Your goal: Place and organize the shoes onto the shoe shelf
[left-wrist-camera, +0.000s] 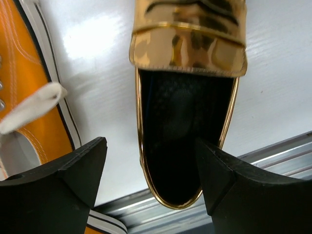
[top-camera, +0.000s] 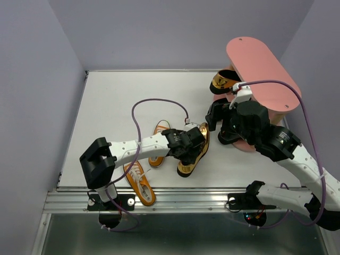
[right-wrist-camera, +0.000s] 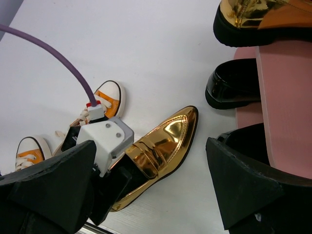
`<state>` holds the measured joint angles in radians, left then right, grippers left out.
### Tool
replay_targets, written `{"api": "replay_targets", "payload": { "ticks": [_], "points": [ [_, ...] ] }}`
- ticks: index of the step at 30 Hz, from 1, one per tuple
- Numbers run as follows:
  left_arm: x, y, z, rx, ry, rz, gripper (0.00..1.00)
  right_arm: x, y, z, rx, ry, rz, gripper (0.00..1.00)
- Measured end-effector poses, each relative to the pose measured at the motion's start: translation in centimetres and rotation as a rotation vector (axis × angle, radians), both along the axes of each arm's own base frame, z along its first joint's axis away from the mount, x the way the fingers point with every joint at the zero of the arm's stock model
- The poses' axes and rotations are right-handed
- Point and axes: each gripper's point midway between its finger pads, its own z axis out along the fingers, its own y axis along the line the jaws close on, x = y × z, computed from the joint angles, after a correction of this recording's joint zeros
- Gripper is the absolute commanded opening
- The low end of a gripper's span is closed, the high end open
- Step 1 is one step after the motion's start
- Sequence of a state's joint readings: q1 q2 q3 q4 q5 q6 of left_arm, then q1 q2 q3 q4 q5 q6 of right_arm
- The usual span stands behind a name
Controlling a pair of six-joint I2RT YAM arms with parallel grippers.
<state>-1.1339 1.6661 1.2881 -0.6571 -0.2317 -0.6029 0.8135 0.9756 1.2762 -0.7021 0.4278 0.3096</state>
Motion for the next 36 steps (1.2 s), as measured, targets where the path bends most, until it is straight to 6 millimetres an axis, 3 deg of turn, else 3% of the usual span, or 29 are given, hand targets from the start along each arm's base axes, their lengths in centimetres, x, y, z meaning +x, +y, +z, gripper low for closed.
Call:
{"api": "replay_targets", "payload": {
  "ticks": [6, 11, 12, 14, 17, 23, 27, 31, 36],
  "points": [
    [-3.2, 0.8, -1.4, -0.025, 0.078, 0.042, 0.71, 0.2, -0.1, 0.2, -0.001, -0.009, -0.008, 1.0],
    [-3.8, 1.4, -1.6, -0.048, 0.096, 0.089, 0.4, 0.2, 0.0, 0.2, 0.0, -0.012, -0.007, 1.0],
    [-3.8, 1.2, -1.7, -0.056, 0.097, 0.095, 0.24, 0.2, 0.0, 0.0, -0.002, -0.011, -0.007, 1.0],
    [-3.7, 1.2, -1.7, -0.06, 0.093, 0.103, 0.2, 0.3, 0.0, -0.2, -0.005, -0.008, -0.007, 1.0],
    [-3.5, 2.0, -1.8, -0.026, 0.077, 0.116, 0.0, 0.3, 0.0, -0.2, -0.006, -0.007, -0.007, 1.0],
    [-3.7, 2.8, -1.4, 0.029, 0.064, 0.058, 0.0, 0.3, 0.0, -0.2, -0.004, -0.009, -0.007, 1.0],
    [-3.1, 3.8, -0.1, 0.092, 0.018, 0.011, 0.0, 0.3, 0.0, -0.2, -0.004, -0.009, -0.007, 1.0],
    [-2.4, 4.5, 2.1, 0.1, -0.048, -0.055, 0.0, 0.2, -0.2, 0.1, 0.001, -0.017, -0.012, 1.0],
    [-1.6, 4.6, 6.7, 0.015, -0.154, -0.123, 0.0, 0.1, -0.7, 0.7, 0.005, -0.035, -0.028, 1.0]
  ]
}}
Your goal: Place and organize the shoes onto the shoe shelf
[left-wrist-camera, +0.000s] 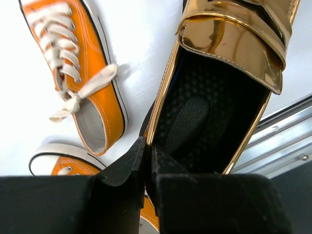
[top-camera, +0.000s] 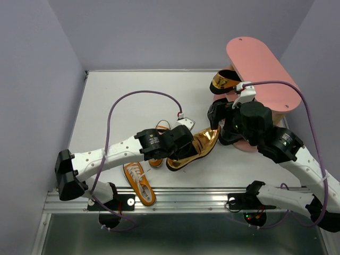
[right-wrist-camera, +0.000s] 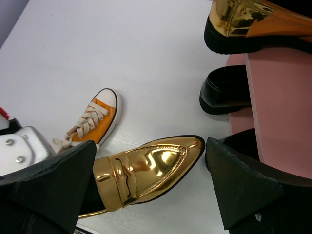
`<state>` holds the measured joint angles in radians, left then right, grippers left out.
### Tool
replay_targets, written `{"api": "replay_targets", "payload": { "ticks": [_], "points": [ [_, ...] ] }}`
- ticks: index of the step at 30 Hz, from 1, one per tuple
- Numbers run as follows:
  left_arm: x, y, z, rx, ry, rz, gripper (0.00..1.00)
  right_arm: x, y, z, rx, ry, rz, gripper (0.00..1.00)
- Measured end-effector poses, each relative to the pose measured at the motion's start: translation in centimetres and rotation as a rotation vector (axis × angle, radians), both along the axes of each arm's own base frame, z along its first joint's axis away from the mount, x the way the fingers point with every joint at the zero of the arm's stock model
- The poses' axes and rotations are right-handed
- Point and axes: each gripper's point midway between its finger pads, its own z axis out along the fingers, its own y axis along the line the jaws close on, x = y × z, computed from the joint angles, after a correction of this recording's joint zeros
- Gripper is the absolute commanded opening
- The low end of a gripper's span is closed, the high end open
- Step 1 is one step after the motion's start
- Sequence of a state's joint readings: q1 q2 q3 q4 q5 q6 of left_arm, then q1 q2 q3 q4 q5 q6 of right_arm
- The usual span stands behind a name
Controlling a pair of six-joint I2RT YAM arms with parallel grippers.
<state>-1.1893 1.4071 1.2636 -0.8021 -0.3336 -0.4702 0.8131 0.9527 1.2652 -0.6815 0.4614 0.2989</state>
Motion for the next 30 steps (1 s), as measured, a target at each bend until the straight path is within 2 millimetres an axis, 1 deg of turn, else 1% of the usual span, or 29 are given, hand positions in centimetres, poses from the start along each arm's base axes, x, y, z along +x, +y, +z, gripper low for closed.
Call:
{"api": "replay_targets", "payload": {
  "ticks": [3, 7, 10, 15, 18, 22, 24, 27, 28, 29, 30],
  "points": [
    [0.5, -0.2, 2.6, -0.048, -0.057, -0.029, 0.0, 0.0, -0.2, 0.7, 0.002, -0.015, -0.004, 1.0],
    [1.3, -0.5, 5.0, -0.088, -0.107, -0.052, 0.0, 0.0, -0.5, 2.3, 0.02, -0.048, -0.012, 1.0],
    [1.8, -0.6, 5.7, -0.095, -0.126, -0.062, 0.0, -0.1, -0.8, 3.4, 0.036, -0.072, -0.014, 1.0],
    [2.6, -0.7, 6.7, -0.101, -0.151, -0.08, 0.0, -0.3, -1.0, 6.0, 0.071, -0.127, -0.009, 1.0],
    [3.3, -1.3, 8.3, -0.129, -0.177, -0.097, 0.0, -0.2, -0.9, 7.4, 0.09, -0.159, -0.006, 1.0],
    [4.5, -3.0, 10.9, -0.166, -0.22, -0.13, 0.0, 0.1, -0.7, 8.7, 0.103, -0.192, -0.003, 1.0],
    [5.5, -4.7, 12.2, -0.189, -0.252, -0.151, 0.0, 0.3, -0.5, 9.0, 0.103, -0.2, -0.002, 1.0],
    [6.7, -6.4, 13.0, -0.196, -0.276, -0.171, 0.0, 0.5, -0.4, 9.0, 0.098, -0.205, -0.001, 1.0],
    [7.4, -7.0, 13.1, -0.195, -0.282, -0.175, 0.0, 0.6, -0.4, 9.0, 0.092, -0.205, 0.0, 1.0],
    [7.6, -7.2, 13.0, -0.191, -0.283, -0.18, 0.0, 0.6, -0.5, 9.0, 0.089, -0.206, -0.005, 1.0],
    [8.4, -7.5, 12.9, -0.191, -0.288, -0.178, 0.0, 0.7, -0.7, 9.0, 0.084, -0.209, -0.016, 1.0]
  ]
}}
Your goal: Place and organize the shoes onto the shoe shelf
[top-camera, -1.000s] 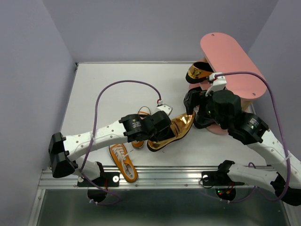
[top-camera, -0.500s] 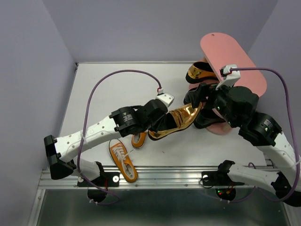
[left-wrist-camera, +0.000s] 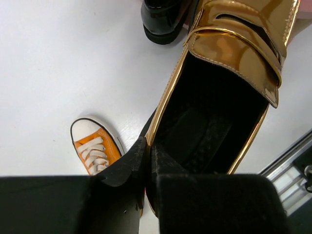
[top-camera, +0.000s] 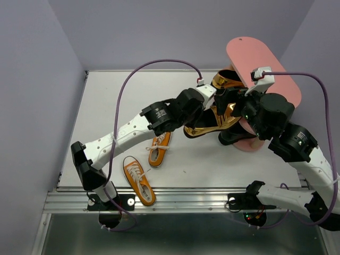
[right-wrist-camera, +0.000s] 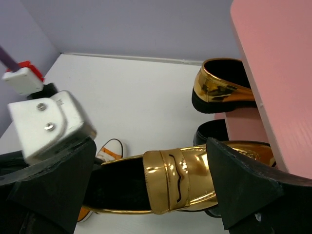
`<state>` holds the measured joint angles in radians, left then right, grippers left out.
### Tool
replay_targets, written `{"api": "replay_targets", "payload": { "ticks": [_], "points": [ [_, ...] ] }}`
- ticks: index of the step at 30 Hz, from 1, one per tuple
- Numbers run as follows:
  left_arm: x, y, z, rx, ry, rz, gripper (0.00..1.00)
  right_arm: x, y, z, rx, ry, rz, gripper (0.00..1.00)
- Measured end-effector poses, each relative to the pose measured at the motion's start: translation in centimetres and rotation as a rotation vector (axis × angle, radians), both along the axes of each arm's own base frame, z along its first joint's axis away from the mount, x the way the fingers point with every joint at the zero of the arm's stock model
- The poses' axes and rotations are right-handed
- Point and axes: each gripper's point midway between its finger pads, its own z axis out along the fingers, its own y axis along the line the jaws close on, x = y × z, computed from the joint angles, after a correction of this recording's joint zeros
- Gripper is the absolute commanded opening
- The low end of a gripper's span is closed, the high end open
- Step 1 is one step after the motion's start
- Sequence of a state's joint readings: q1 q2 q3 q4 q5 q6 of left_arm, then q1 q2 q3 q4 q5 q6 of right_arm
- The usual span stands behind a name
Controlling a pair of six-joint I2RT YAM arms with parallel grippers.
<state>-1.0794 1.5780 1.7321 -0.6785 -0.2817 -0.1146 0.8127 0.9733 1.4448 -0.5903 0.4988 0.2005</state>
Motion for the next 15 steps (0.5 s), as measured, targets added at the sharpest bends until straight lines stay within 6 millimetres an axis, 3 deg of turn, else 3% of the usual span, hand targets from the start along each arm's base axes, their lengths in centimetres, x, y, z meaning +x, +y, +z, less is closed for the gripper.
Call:
{"api": "replay_targets", "payload": {
  "ticks": [8, 15],
  "points": [
    [4.1, -1.6, -0.8, 0.03, -0.004, -0.012, 0.0, 0.1, 0.3, 0.3, 0.009, -0.009, 0.008, 1.0],
    [4.6, -4.5, 0.1, -0.019, -0.012, -0.094, 0.0, 0.1, 0.3, 0.3, 0.011, -0.01, 0.007, 1.0]
  ]
}}
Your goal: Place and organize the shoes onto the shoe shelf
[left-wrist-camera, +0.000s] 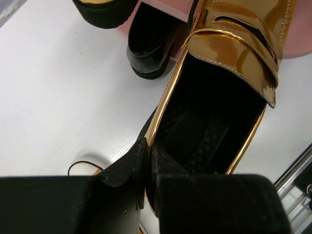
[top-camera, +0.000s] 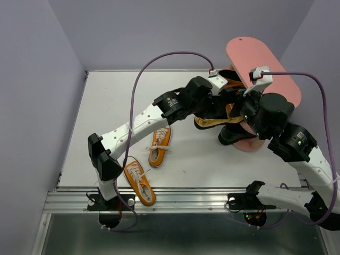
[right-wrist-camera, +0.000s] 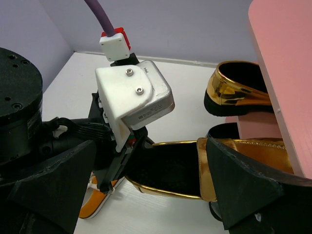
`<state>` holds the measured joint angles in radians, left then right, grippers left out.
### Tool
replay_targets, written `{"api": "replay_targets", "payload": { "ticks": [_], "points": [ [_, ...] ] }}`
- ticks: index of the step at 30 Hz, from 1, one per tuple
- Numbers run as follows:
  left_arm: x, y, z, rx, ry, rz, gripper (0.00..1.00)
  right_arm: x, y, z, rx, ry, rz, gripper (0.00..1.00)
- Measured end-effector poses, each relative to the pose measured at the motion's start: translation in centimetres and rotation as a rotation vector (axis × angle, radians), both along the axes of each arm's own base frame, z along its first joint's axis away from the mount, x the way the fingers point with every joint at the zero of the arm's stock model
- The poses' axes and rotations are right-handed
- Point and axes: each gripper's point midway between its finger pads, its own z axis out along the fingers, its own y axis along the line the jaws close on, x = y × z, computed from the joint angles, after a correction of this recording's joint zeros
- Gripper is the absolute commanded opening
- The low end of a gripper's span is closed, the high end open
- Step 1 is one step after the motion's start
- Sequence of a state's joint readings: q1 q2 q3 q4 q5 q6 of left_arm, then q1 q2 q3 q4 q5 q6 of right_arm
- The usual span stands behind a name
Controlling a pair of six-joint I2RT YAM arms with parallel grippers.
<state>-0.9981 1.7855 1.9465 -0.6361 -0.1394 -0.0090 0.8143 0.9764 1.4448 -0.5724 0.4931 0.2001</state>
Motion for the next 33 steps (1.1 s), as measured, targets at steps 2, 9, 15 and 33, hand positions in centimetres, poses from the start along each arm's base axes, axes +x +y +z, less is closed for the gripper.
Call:
{"api": "replay_targets", "payload": {
  "ticks": [2, 9, 15, 33],
  "points": [
    [0.0, -0.5, 0.1, -0.014, 0.0, -0.026, 0.0, 0.0, 0.0, 0.0, 0.002, -0.001, 0.0, 1.0],
    [0.8, -1.4, -0.5, -0.032, 0.006, -0.067, 0.0, 0.0, 0.0, 0.2, 0.008, -0.006, -0.001, 1.0],
    [1.9, -2.1, -1.3, -0.038, 0.013, -0.072, 0.0, 0.2, -0.7, 1.2, 0.031, -0.037, -0.039, 1.0],
    [2.5, -4.2, 0.0, -0.141, 0.01, -0.134, 0.0, -0.2, -6.8, 9.7, 0.14, -0.272, -0.285, 1.0]
  ]
}}
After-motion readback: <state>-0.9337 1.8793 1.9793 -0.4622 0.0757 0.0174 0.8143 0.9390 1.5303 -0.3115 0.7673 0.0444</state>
